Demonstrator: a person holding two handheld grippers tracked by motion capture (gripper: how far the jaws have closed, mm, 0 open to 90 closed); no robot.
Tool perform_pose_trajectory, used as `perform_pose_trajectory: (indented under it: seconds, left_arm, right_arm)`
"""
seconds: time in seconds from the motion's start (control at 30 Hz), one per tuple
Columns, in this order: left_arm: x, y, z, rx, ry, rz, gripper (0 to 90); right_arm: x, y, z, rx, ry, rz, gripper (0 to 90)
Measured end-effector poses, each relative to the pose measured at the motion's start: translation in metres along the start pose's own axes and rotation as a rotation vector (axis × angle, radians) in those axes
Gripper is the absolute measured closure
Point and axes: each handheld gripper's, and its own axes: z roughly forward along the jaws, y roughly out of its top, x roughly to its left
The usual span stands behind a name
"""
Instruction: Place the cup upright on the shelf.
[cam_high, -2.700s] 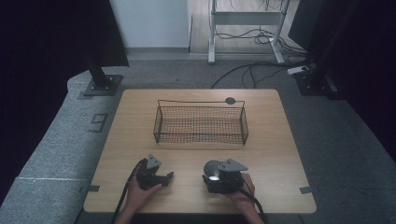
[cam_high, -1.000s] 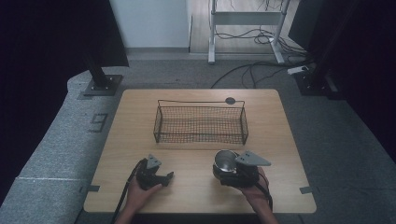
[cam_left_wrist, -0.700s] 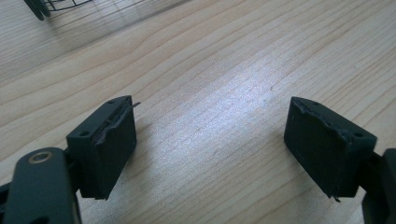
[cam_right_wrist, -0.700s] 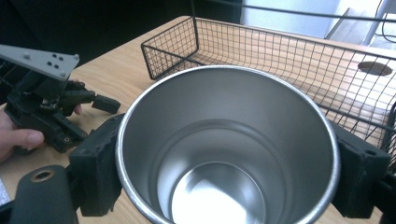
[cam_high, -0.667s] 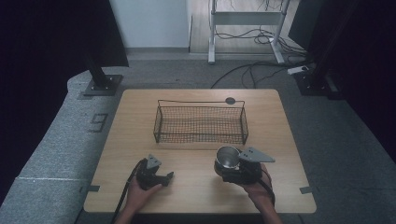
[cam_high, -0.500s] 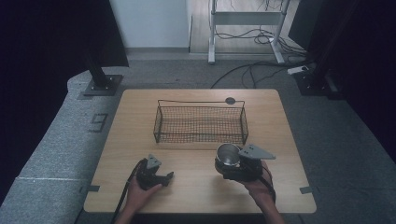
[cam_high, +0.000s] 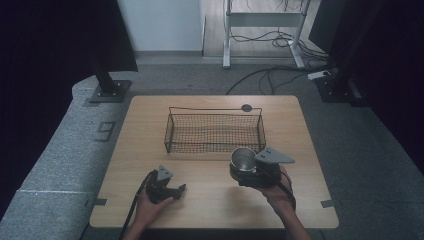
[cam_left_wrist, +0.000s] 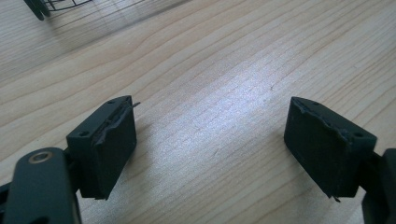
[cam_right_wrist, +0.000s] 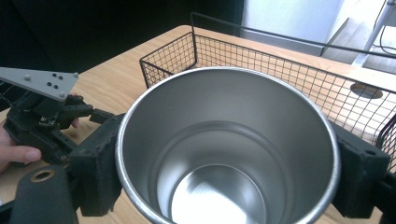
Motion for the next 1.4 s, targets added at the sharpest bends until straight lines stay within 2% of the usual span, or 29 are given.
perform_pose_trajectory:
  seconds: [0.47, 0.67, 1.2, 1.4]
  left_arm:
    - [0.0, 0.0, 0.0, 0.0, 0.001, 0.0, 17.0]
    - [0.0, 0.0, 0.0, 0.0, 0.001, 0.0, 17.0]
    - [0.0, 0.0, 0.0, -0.001, 0.001, 0.0, 17.0]
    - [0.0, 0.0, 0.0, -0.001, 0.001, 0.0, 17.0]
  right_arm:
    - [-0.013, 0.021, 0.0, -0.029, -0.01, 0.0, 14.1]
    - [-0.015, 0.023, 0.007, -0.005, -0.01, -0.01, 14.0]
    - [-0.026, 0.032, 0.024, 0.01, -0.015, 0.011, 14.0]
    - [-0.031, 0.035, 0.03, 0.011, -0.037, 0.012, 14.1]
